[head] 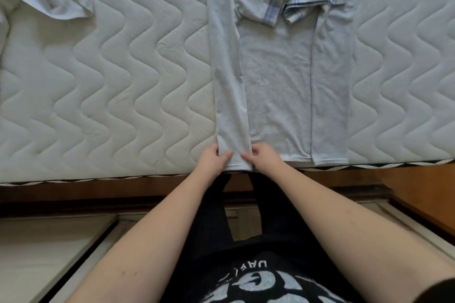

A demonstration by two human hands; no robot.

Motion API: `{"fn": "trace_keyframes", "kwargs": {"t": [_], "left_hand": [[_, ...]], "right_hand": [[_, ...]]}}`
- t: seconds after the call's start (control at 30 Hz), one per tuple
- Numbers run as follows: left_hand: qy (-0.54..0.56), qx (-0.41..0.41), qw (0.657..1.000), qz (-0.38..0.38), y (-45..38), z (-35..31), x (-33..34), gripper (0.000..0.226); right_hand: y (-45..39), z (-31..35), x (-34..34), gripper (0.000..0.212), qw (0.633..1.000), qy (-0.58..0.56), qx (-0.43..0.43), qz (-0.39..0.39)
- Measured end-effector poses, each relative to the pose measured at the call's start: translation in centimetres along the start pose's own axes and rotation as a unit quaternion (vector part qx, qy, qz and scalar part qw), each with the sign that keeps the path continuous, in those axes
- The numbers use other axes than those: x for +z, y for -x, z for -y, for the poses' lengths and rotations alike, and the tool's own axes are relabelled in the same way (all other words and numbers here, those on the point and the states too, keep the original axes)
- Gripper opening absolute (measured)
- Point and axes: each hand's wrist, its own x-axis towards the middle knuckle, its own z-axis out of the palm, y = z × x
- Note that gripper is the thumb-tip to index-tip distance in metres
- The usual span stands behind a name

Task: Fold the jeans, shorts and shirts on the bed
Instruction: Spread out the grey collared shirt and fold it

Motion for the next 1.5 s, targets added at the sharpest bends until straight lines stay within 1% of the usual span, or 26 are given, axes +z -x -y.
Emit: {"fn": "trace_keyframes", "kwargs": {"t": [0.03, 0.13, 0.2, 0.3, 0.37, 0.4, 0.47, 0.53, 0.57, 0.63, 0.7, 0.8, 0.93, 1.0, 1.1, 1.2, 1.27, 1.37, 1.43, 1.5], "left_hand": [[-0.043, -0.002, 0.999, -0.016, 0.1, 0.4, 0.0, 0.031], [-0.065, -0.003, 0.997, -0.051, 0.3, 1.1, 0.0, 0.032], [-0.095, 0.002, 0.994, -0.053, 0.4, 1.3, 0.1, 0.035], [-0.151, -0.011, 0.988, -0.043, 0.2, 1.4, 0.1, 0.043], [-0.204, -0.015, 0.978, -0.034, 0.3, 1.5, 0.0, 0.046], [-0.231, -0.014, 0.972, -0.037, 0.3, 1.6, -0.1, 0.045], [-0.266, -0.008, 0.962, -0.068, 0.4, 1.4, -0.6, 0.041], [-0.236, 0.017, 0.965, -0.113, 0.1, 0.8, -1.3, 0.039], [-0.207, 0.038, 0.969, -0.129, -0.2, 0.2, -1.7, 0.036], [-0.16, 0.092, 0.971, -0.153, -1.4, -1.5, -2.8, 0.026], [-0.135, 0.14, 0.966, -0.171, -3.0, -3.9, -4.1, 0.024], [-0.106, 0.172, 0.96, -0.193, -5.7, -7.9, -6.1, 0.029], [-0.048, 0.175, 0.964, -0.194, -9.1, -13.2, -8.1, 0.034], [-0.037, 0.165, 0.969, -0.18, -10.5, -15.3, -8.8, 0.036], [-0.075, 0.142, 0.974, -0.163, -12.4, -17.2, -9.2, 0.036], [-0.154, 0.114, 0.97, -0.149, -13.4, -17.8, -9.3, 0.019], [-0.179, 0.097, 0.967, -0.152, -13.6, -17.9, -9.3, 0.012], [-0.176, 0.103, 0.964, -0.172, -13.3, -17.5, -9.1, 0.014], [-0.151, 0.114, 0.967, -0.17, -13.0, -17.0, -8.9, 0.016], [-0.107, 0.119, 0.978, -0.134, -12.7, -16.1, -8.8, 0.02]], "right_hand": [[0.0, -0.1, 0.1, 0.025, 1.0, 0.018, 0.002, -0.003], [0.2, -0.2, 0.3, 0.024, 0.998, 0.052, 0.034, 0.012], [0.5, -0.1, 0.4, 0.026, 0.995, 0.085, 0.06, 0.011], [0.8, 0.3, 0.4, 0.031, 0.987, 0.141, 0.071, -0.02], [1.0, 0.4, 0.3, 0.03, 0.982, 0.166, 0.083, -0.017], [1.0, 0.5, 0.2, 0.03, 0.978, 0.185, 0.091, -0.016], [1.1, 0.7, -0.3, 0.038, 0.97, 0.219, 0.101, -0.033], [0.7, 1.3, -1.1, 0.043, 0.971, 0.211, 0.091, -0.072], [0.3, 1.8, -1.7, 0.041, 0.974, 0.188, 0.076, -0.098], [-1.0, 3.3, -3.0, 0.031, 0.98, 0.123, 0.024, -0.156], [-2.7, 5.7, -4.6, 0.029, 0.979, 0.053, -0.039, -0.195], [-5.6, 10.2, -7.3, 0.04, 0.972, -0.034, -0.091, -0.214], [-9.4, 15.5, -10.2, 0.05, 0.968, -0.09, -0.087, -0.219], [-10.7, 17.2, -11.1, 0.045, 0.97, -0.09, -0.087, -0.21], [-12.0, 18.2, -11.9, 0.023, 0.969, -0.026, -0.088, -0.227], [-12.3, 17.6, -12.8, 0.009, 0.96, 0.009, -0.076, -0.27], [-12.2, 16.6, -13.3, 0.008, 0.956, 0.002, -0.072, -0.285], [-11.7, 15.5, -13.5, 0.016, 0.959, -0.003, -0.076, -0.274], [-11.3, 15.2, -13.2, 0.027, 0.968, 0.01, -0.081, -0.235], [-10.8, 15.0, -12.7, 0.03, 0.978, 0.08, -0.072, -0.178]]}}
